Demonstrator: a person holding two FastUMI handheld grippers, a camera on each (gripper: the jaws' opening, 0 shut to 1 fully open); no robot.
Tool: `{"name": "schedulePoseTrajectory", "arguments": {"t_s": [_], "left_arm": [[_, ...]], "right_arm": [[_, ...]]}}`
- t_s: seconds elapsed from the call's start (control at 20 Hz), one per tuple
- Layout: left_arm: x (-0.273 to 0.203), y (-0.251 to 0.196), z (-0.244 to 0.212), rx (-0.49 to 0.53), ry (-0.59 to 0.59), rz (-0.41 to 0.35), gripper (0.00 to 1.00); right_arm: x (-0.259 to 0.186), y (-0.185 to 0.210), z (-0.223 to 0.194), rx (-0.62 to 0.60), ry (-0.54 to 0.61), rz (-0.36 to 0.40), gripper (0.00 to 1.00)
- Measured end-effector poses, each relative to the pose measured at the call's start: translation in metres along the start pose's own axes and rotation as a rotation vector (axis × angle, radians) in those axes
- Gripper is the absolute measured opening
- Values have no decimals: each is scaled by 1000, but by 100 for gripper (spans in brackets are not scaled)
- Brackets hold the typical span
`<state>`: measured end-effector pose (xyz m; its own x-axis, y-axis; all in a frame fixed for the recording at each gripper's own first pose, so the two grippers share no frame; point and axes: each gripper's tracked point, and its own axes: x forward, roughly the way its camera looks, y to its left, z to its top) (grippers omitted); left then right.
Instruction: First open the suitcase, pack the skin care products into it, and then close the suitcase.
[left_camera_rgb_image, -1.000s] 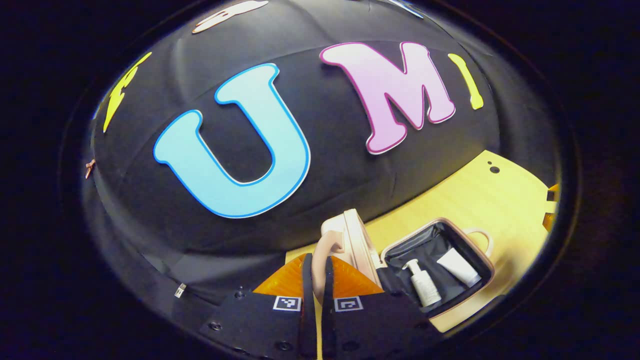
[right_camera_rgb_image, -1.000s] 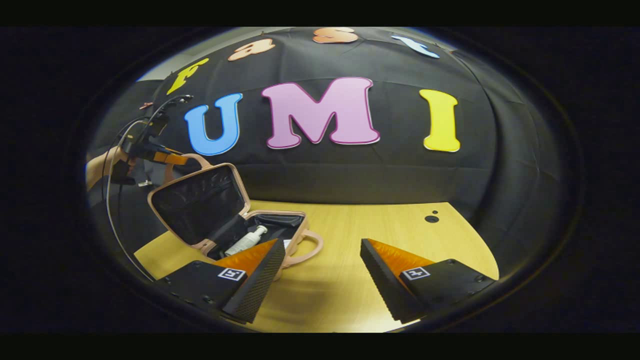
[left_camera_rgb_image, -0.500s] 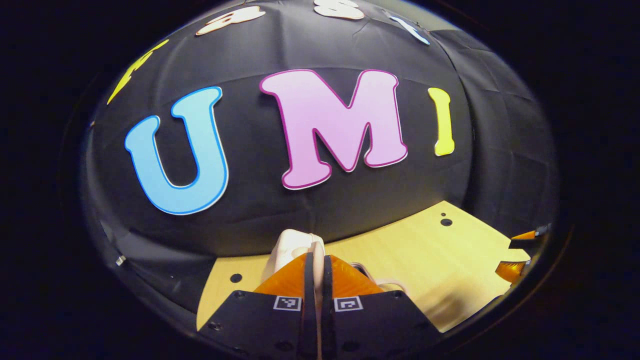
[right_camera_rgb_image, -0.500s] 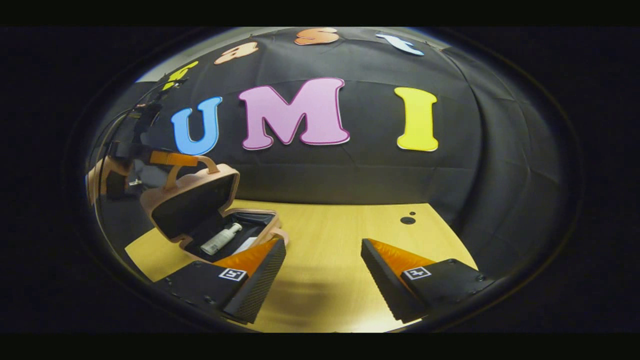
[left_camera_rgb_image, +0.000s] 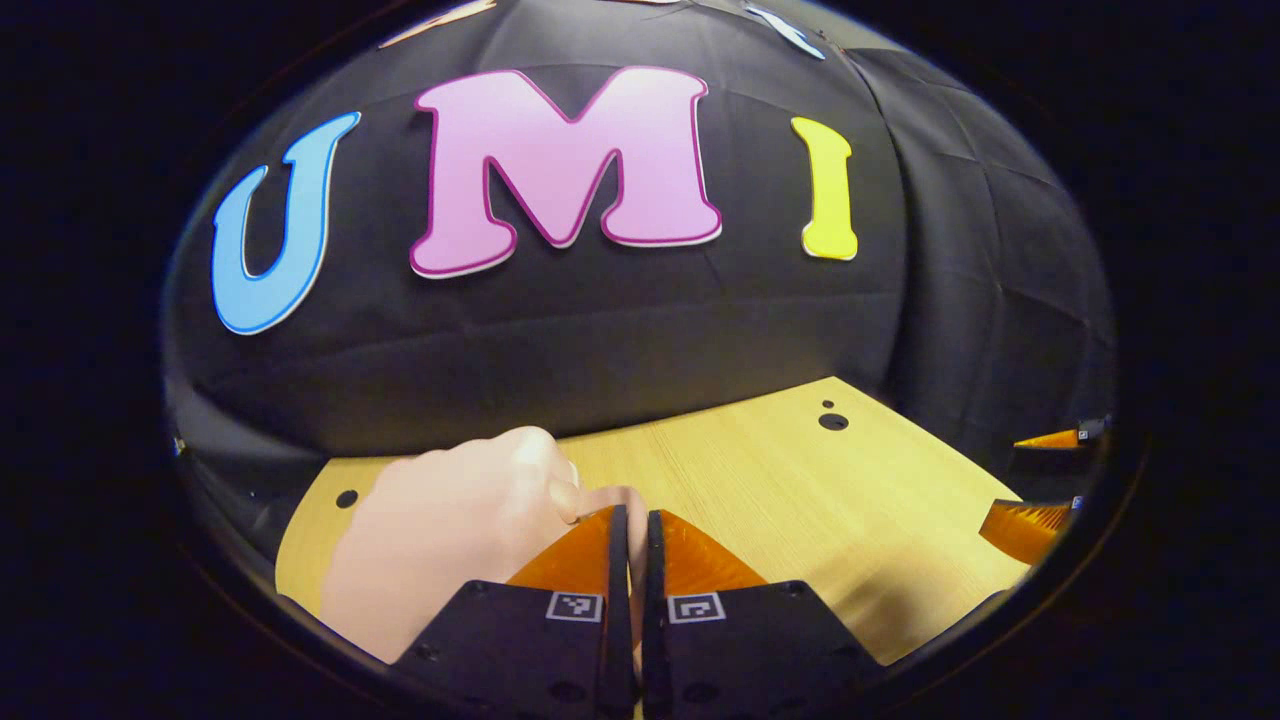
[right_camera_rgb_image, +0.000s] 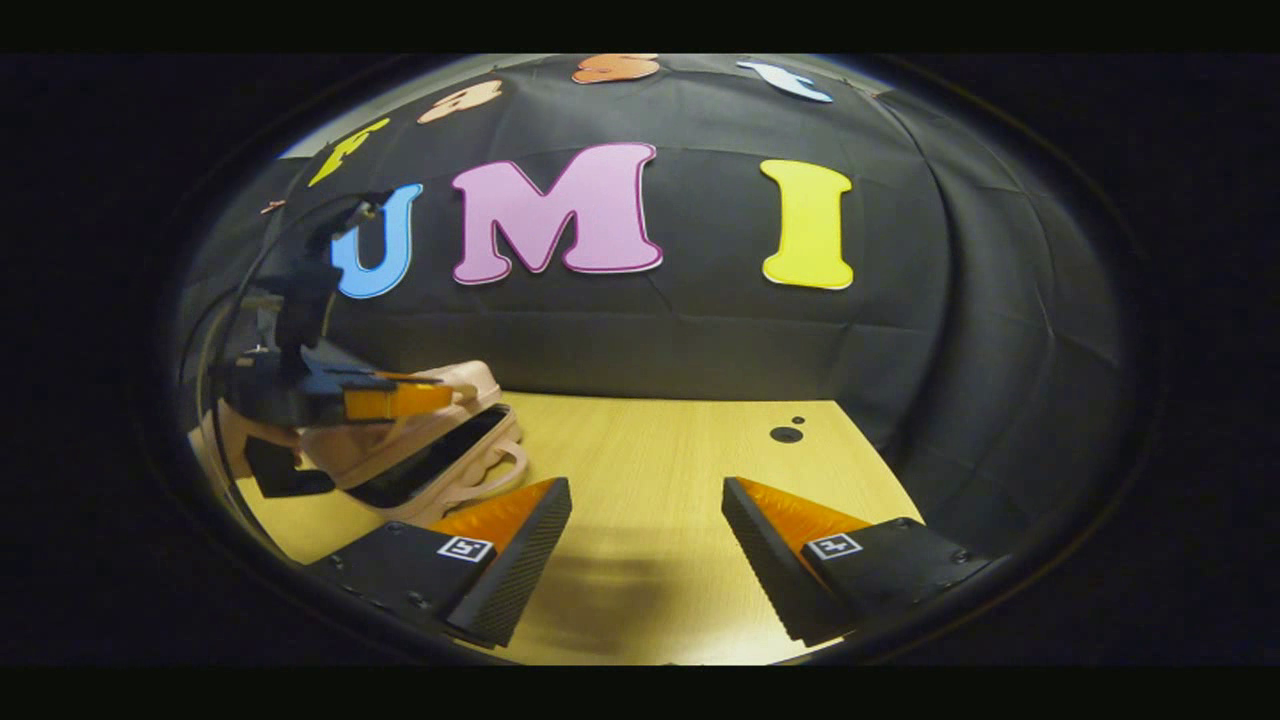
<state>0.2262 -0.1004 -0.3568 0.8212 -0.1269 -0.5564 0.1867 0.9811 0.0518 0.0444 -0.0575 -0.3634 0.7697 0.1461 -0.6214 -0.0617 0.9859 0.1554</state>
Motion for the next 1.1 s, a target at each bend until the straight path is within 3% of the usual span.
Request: {"name": "schedulePoseTrajectory", "arguments": {"t_s": [0.25, 0.45, 0.65, 0.7, 0.85, 0.95, 1.0, 1.1], "left_arm": [[24, -24, -28, 12, 14, 16, 10], [12, -30, -14, 24, -24, 35, 21], [-44, -28, 49, 16, -157, 15, 23], [-60, -26, 62, -6, -180, 3, 33], [-117, -24, 109, -53, -266, -27, 41], [-160, -15, 144, -43, -364, -38, 56], [-182, -9, 155, -33, -396, -38, 64], [-222, 11, 175, -15, -441, -1, 68]], "right_arm": [[8, -8, -15, -4, 24, 19, 98], [5, -7, -5, 14, 17, 18, 97], [-12, 4, 35, 12, -34, -13, 97], [-19, 10, 48, 17, -51, -18, 97], [-45, 27, 89, 12, -106, -38, 97], [-65, 41, 115, 4, -143, -56, 97], [-75, 49, 128, 4, -165, -64, 97], [-98, 63, 152, 0, -210, -83, 97]]}}
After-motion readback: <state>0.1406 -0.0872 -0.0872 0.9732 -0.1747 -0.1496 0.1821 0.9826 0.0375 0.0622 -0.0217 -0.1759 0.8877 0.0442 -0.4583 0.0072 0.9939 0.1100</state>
